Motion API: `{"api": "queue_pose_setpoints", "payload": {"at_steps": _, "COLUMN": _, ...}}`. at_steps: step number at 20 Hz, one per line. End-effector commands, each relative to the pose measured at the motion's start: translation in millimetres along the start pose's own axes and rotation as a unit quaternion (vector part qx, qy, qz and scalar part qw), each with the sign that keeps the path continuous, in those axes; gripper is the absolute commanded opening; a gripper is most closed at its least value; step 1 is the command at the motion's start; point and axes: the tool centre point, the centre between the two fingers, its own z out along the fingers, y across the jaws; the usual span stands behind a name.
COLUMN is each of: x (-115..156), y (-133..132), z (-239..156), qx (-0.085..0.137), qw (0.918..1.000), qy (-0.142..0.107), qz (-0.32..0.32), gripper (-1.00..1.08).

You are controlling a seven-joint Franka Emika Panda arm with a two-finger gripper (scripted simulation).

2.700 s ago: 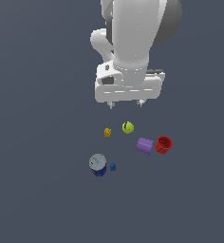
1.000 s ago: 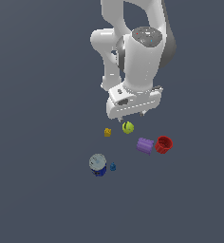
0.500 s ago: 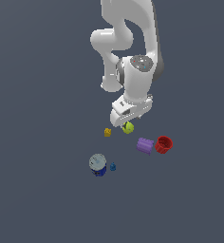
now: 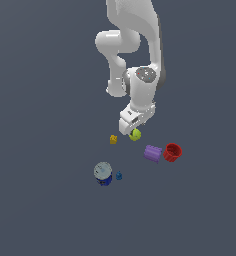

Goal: Pick up a designated object from a clutter of objects.

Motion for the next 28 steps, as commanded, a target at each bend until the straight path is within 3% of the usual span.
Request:
{"api": "queue_pose_setpoints", "payload": {"at_steps": 1, "x": -4, "y": -4, "z": 6, "qx": 0.0, "qw": 0.9999, "qy": 0.001, "qz": -0.011, "gripper": 1.0}}
{"api": "queue_pose_setpoints", "payload": {"at_steps": 11, "x": -6, "y": -6, "z": 13, "qx": 0.0, "qw": 0.9999, "qy": 0.001, "qz": -0.016, "gripper": 1.0}}
{"api": "queue_pose_setpoints", "payload": {"at_steps": 27, "x": -7, "y": -7, "z": 55, "qx": 0.0, "qw": 0.9998, "qy": 0.002, "qz": -0.018, "gripper": 1.0}}
{"api": "queue_pose_setpoints", "payload": {"at_steps": 28, "x": -7, "y": -7, "z": 55, "qx": 0.0, "qw": 0.9998, "qy": 0.002, "qz": -0.018, "gripper": -1.0}}
